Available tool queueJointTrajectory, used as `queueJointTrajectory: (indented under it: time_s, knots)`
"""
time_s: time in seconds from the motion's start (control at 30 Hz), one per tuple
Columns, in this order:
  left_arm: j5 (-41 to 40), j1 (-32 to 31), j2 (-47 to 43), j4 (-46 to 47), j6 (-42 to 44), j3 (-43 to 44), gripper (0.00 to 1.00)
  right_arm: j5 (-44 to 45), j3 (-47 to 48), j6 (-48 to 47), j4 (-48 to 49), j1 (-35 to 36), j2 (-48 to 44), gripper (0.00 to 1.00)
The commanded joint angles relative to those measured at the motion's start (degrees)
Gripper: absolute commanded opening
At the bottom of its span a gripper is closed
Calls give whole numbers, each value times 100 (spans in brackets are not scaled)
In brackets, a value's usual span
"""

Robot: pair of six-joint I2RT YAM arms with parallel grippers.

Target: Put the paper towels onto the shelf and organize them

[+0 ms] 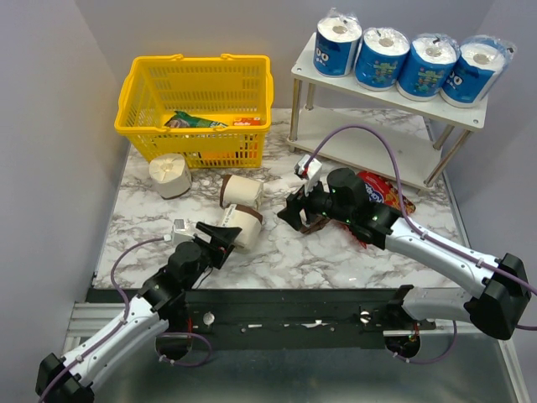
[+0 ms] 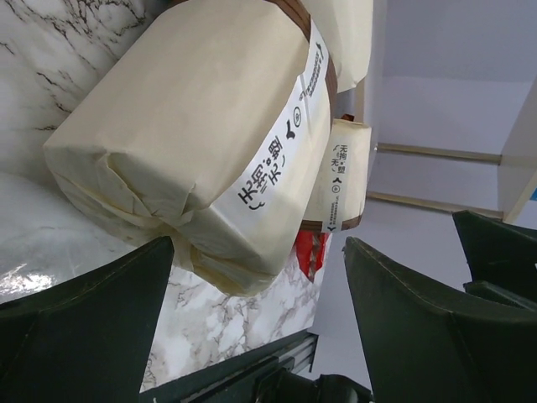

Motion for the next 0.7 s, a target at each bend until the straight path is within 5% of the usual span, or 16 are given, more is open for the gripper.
queueJointTrajectory:
  time_s: [0.0,0.27,0.37,0.67]
  knots:
    - [-375,-72,143,574,114,-99,90,220,81,-79,-112,15,-2,80]
    - [-718,-81,608,938,239,-82,81,211,99,-70,-120,15,-46,80]
    - [-771,-81,583,1263,264,-214,68,220,230,-88,-173,15,-107,80]
    - [-1219,-151,414,-774,1116,1033,56,518,398,-176,-481,15,-538,80]
